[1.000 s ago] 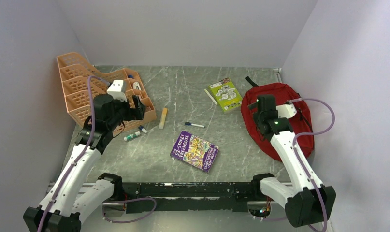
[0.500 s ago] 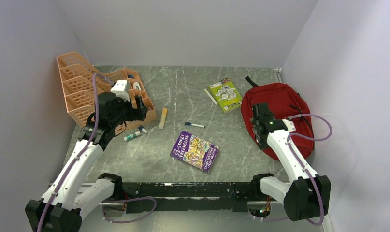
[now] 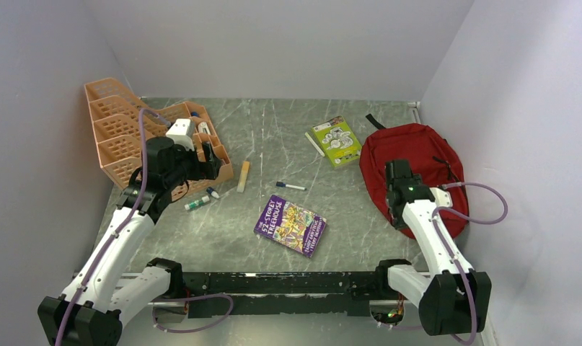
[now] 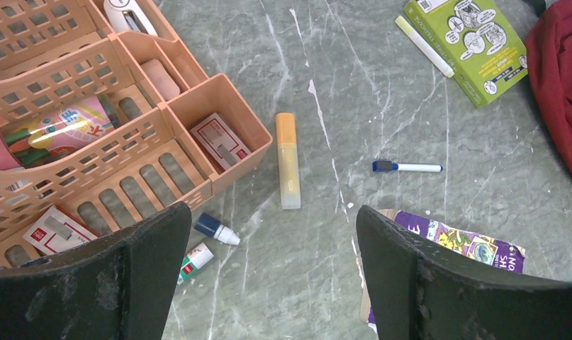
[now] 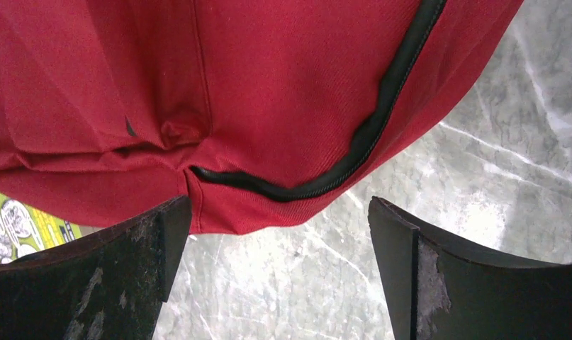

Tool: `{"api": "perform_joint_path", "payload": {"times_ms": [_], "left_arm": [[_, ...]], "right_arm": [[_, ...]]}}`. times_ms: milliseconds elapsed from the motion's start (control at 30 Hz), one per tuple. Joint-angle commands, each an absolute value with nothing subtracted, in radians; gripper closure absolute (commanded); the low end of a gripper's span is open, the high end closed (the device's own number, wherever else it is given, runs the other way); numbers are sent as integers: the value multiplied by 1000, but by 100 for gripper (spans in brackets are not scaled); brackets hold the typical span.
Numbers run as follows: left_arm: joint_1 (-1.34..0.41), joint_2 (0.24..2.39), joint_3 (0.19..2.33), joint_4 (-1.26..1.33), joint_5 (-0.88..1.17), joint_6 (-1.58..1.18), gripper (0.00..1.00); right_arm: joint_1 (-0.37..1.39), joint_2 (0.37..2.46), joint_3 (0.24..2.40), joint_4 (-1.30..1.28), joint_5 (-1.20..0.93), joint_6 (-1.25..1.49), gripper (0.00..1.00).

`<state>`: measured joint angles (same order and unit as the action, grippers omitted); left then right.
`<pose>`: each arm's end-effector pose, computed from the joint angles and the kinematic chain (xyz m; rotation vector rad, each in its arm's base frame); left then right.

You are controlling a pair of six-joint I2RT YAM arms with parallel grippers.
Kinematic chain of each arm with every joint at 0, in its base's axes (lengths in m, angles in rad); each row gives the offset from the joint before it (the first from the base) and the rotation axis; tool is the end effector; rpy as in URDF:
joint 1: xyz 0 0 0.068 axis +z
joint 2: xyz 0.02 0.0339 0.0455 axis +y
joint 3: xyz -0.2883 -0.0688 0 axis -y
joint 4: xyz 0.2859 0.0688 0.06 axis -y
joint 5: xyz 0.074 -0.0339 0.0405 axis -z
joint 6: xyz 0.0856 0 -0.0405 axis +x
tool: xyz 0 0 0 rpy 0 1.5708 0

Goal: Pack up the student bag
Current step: Pick up the student bag at the center of the board.

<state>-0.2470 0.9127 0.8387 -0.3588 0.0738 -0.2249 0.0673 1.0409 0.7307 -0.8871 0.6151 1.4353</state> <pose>0.2679 -0.0741 0.3134 0.0701 2.0210 -0.3748 0.2202 -0.0347 0.1981 1.6598 1.8035 -0.2524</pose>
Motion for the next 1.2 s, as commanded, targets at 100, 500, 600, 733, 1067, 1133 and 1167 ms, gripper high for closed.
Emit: {"api": "perform_joint_path", "payload": {"times_ms": [100,500,600,733,1067,1133,1167], "left_arm": [[-241,916,867,-368,106,-230,9],[-240,922,867,-370,103,-229,9],[-241,926,868,-372,103,-229,10],[-241,930,870,-373,101,-227,10],[-236,941,873,-374,106,-228,10],[-234,942,873,-373,110,-228,10],[-232,942,873,-373,111,-227,10]], "right_arm": [[3,1052,671,-781,628,1407,0],[-155,1115,558,-567,499,1272,0],[-188,1139,535,-511,470,1239,0],[-221,1161,500,-432,439,1208,3],[-249,1147,446,-302,443,1169,32],[-250,1132,442,-291,442,1159,45],[-250,1120,442,-285,441,1152,54]]}}
